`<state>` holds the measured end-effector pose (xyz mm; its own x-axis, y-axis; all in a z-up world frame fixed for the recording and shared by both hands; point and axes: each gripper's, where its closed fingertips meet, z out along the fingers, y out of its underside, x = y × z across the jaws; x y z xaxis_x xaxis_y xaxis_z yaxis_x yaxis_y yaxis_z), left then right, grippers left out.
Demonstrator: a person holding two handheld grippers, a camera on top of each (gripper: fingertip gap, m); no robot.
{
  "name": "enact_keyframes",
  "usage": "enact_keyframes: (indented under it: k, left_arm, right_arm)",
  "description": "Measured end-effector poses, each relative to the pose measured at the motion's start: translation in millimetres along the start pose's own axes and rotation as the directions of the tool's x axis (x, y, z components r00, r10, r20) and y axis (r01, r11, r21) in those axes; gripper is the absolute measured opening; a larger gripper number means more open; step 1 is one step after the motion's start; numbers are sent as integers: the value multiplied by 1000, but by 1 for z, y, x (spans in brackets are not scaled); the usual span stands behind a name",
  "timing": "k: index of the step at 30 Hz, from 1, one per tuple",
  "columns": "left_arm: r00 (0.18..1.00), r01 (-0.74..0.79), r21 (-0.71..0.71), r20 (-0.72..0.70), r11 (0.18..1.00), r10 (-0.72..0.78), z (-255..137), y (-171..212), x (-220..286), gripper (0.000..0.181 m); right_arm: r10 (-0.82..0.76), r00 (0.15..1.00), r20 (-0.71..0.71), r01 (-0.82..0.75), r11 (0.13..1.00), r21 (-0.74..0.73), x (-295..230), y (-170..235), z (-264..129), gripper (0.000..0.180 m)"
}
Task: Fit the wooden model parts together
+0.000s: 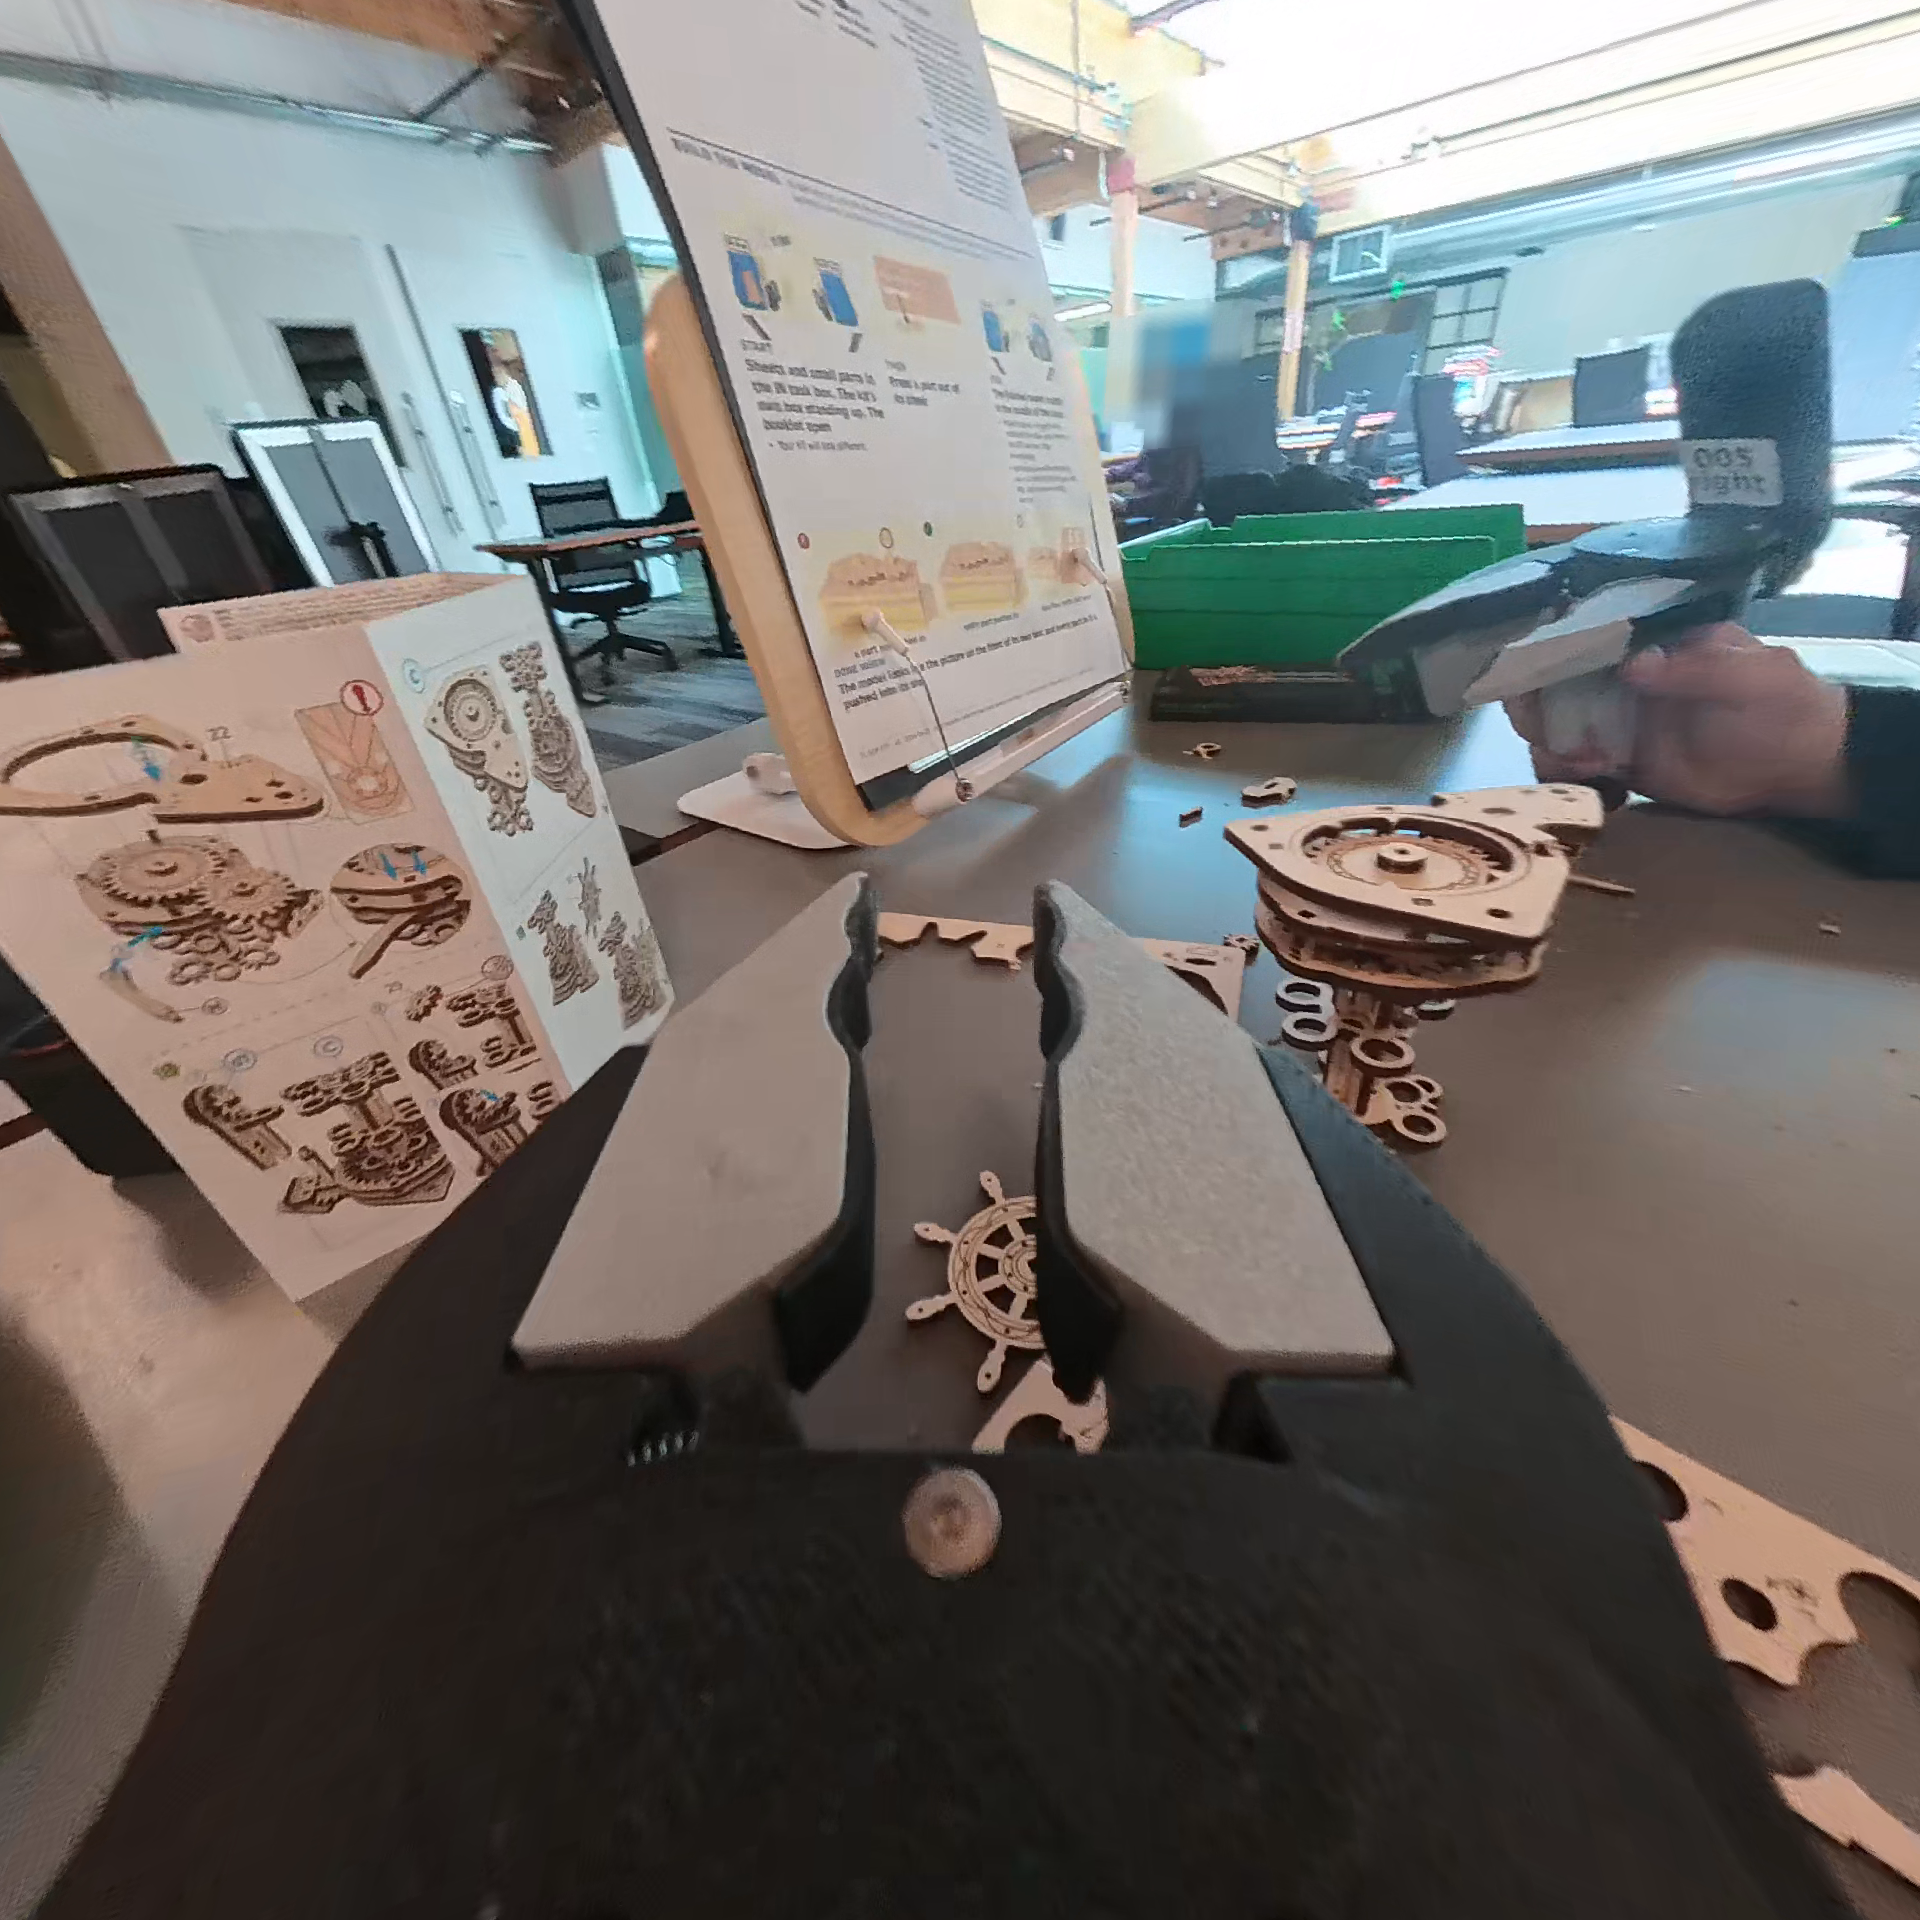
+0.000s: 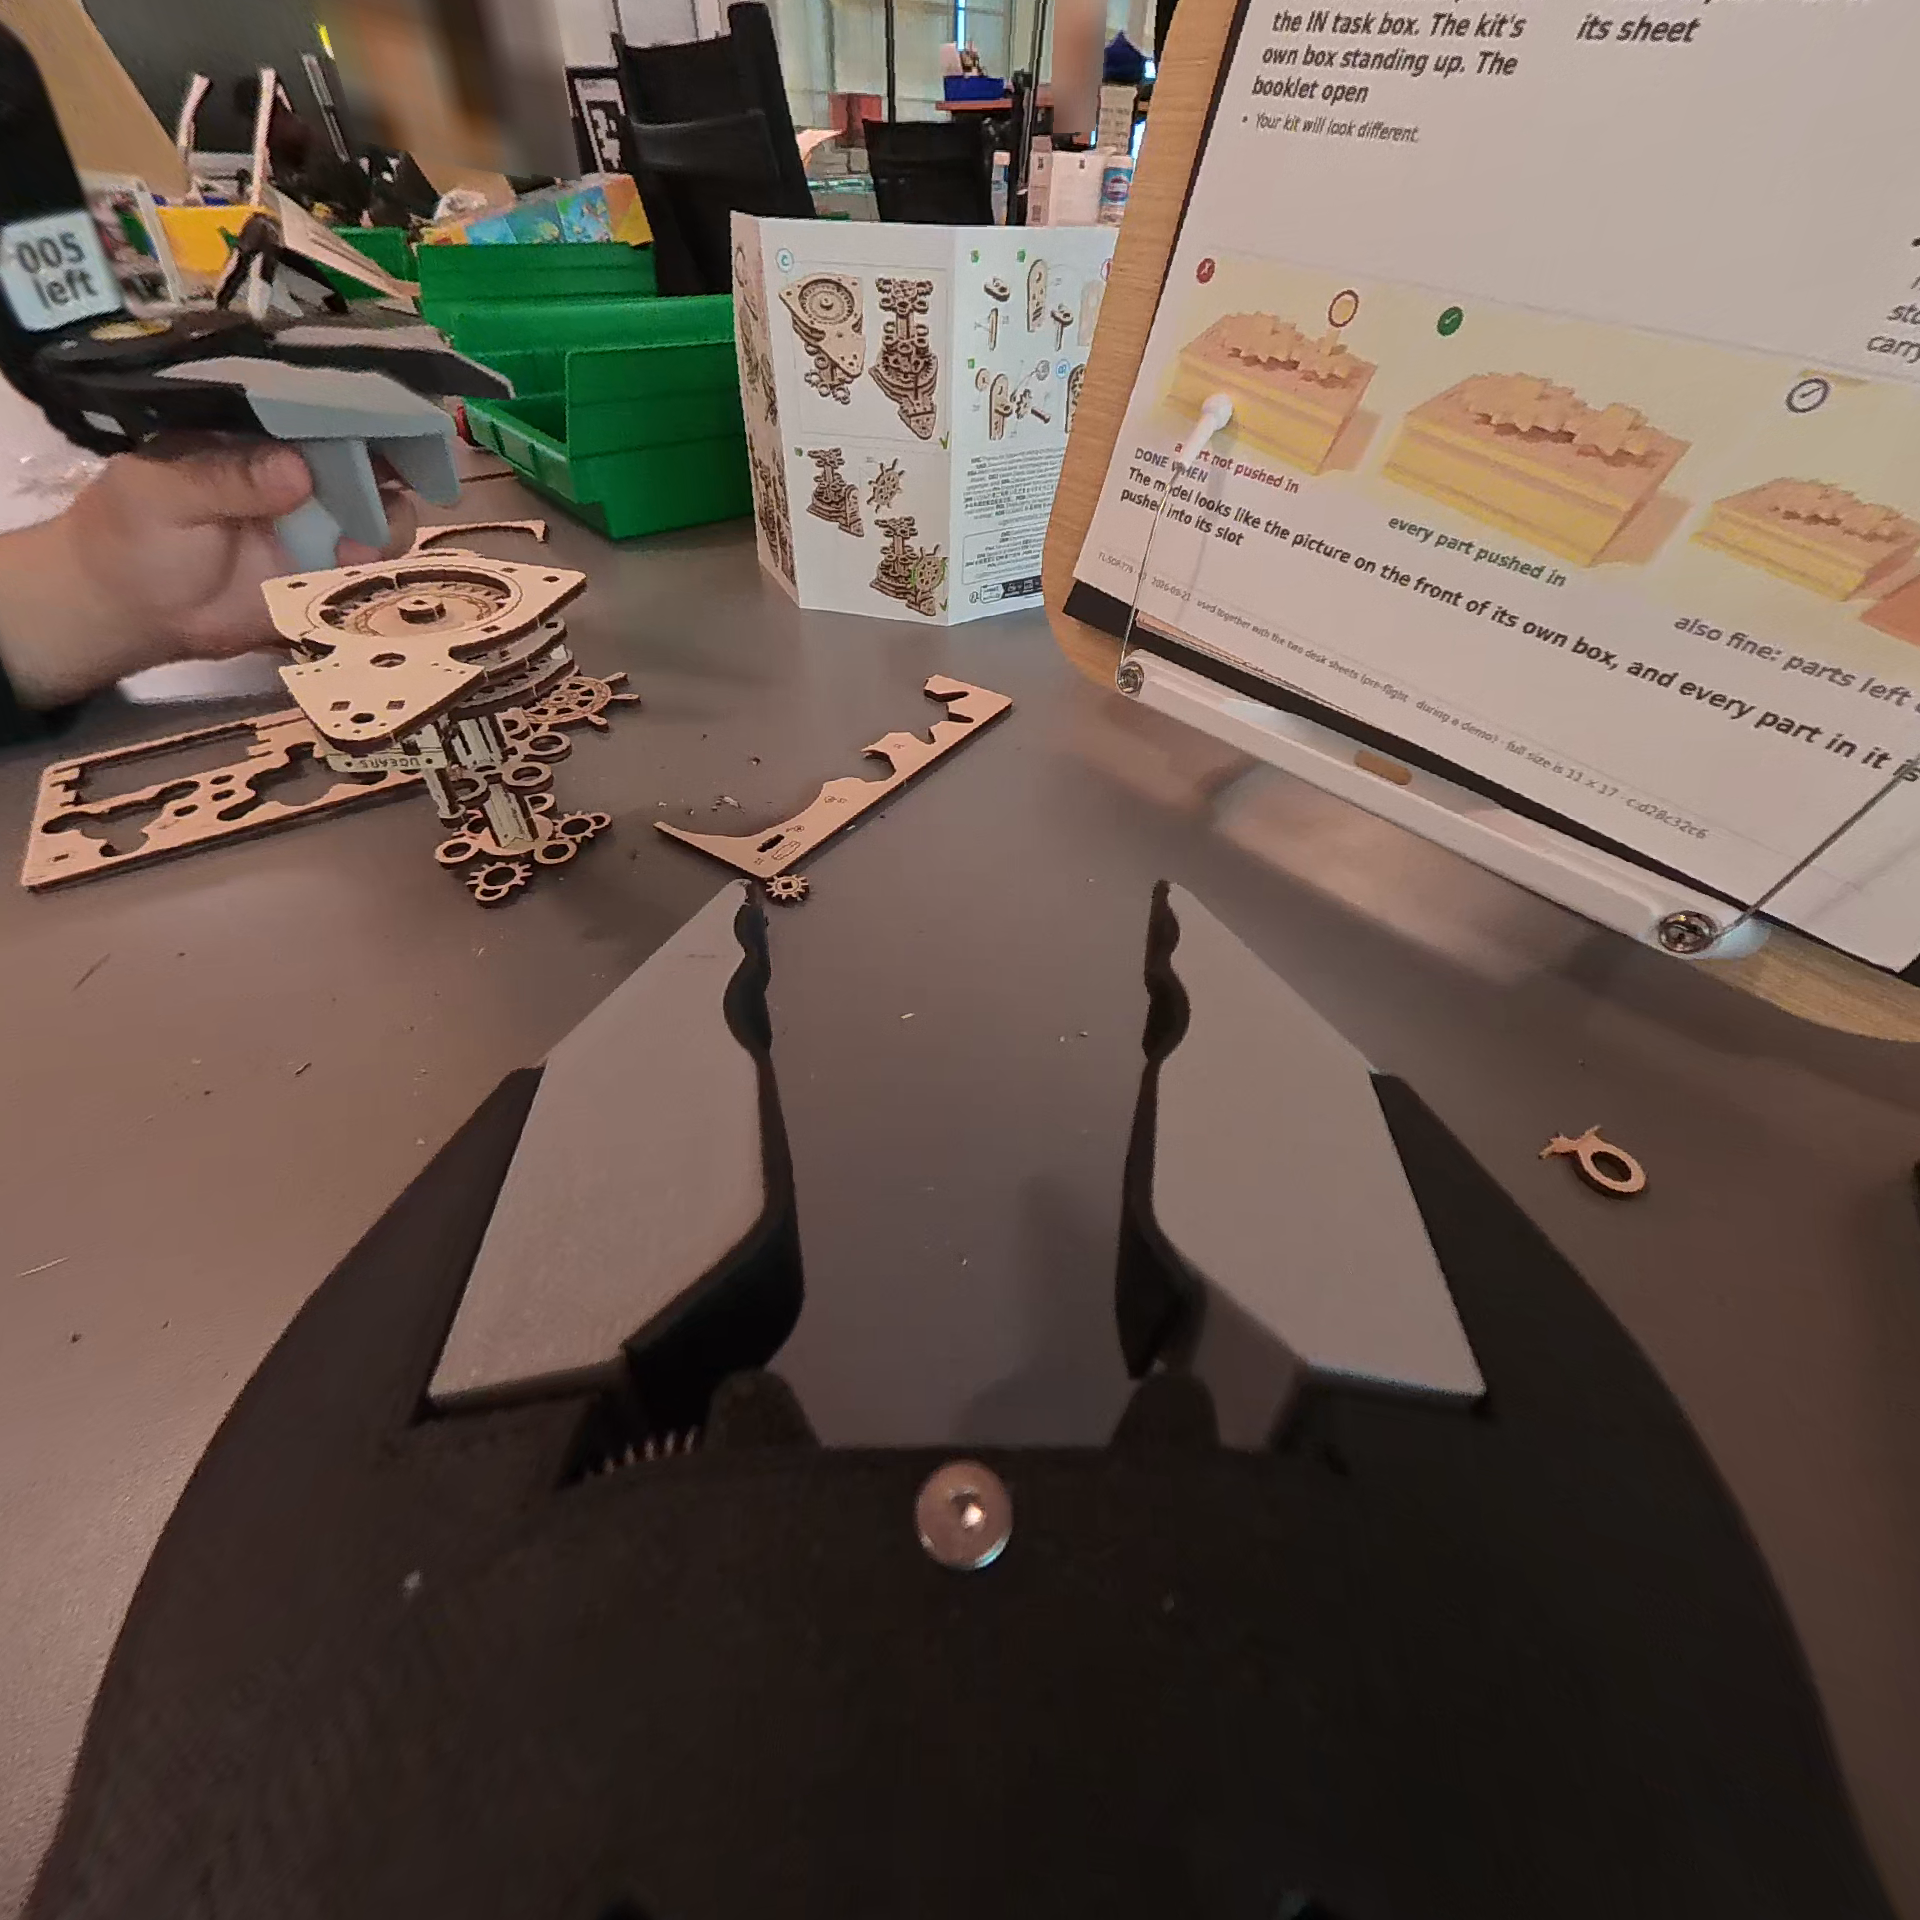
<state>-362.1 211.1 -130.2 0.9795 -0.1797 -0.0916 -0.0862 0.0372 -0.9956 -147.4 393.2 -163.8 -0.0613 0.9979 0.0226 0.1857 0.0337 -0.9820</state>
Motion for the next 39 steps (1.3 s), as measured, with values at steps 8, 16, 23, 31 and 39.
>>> enact_keyframes:
  k: [8,16,23,31,39]
  left_arm:
    - [1000,-18,-12,16,1000,19,6,2,7,29]
    - [993,22,-81,-118,996,-32,9,0,22,31]
    - [978,-11,-187,-208,982,-28,-18,5,8,41]
    - [960,-21,-247,-275,969,-50,-24,19,-10,44]
    - [942,71,-262,-298,963,-151,-31,27,8,37]
  right_arm:
    - [40,996,76,-41,999,13,-4,-2,1,70]
    - [-2,991,132,2,1000,2,-15,-2,8,68]
    - [-12,987,158,14,1000,-6,-22,-2,13,67]
    - [-11,991,131,20,998,-66,-5,1,43,67]
    - [-77,982,170,99,987,-128,-10,7,70,67]
